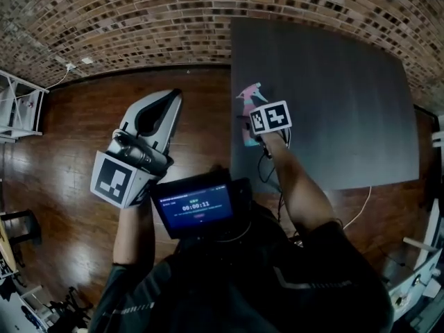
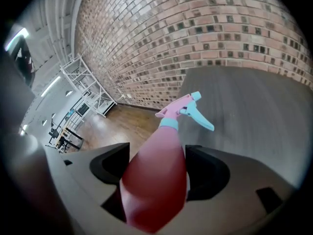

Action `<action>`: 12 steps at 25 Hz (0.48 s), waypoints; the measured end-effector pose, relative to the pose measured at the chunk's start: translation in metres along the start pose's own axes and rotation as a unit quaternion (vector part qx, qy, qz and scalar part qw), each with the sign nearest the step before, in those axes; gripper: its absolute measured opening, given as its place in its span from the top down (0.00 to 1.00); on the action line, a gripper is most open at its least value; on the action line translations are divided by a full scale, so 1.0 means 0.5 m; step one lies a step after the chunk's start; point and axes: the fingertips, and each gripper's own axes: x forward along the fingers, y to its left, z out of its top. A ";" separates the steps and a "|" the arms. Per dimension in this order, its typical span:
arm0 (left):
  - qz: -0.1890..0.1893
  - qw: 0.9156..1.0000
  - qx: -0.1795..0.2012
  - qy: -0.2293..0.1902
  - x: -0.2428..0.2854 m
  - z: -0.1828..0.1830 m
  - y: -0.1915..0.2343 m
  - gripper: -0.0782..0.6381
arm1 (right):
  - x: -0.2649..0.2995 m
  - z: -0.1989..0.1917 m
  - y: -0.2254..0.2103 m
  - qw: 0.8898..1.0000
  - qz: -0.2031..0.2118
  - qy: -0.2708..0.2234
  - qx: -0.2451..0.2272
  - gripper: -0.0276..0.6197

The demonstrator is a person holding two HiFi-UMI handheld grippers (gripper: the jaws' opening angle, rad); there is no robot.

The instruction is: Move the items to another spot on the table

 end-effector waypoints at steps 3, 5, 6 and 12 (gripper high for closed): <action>-0.010 1.000 -0.010 0.001 0.018 -0.023 0.052 0.90 | 0.048 0.028 -0.025 1.000 -0.012 0.018 0.019 0.39; -0.012 1.000 -0.019 0.003 0.025 -0.042 0.084 0.90 | 0.077 0.044 -0.043 0.999 -0.018 0.029 0.029 0.39; -0.013 1.000 -0.023 0.004 0.028 -0.051 0.100 0.90 | 0.089 0.053 -0.052 0.999 -0.021 0.033 0.035 0.39; -0.021 0.999 -0.047 0.009 0.050 -0.105 0.183 0.90 | 0.140 0.099 -0.084 0.997 -0.031 0.049 0.059 0.39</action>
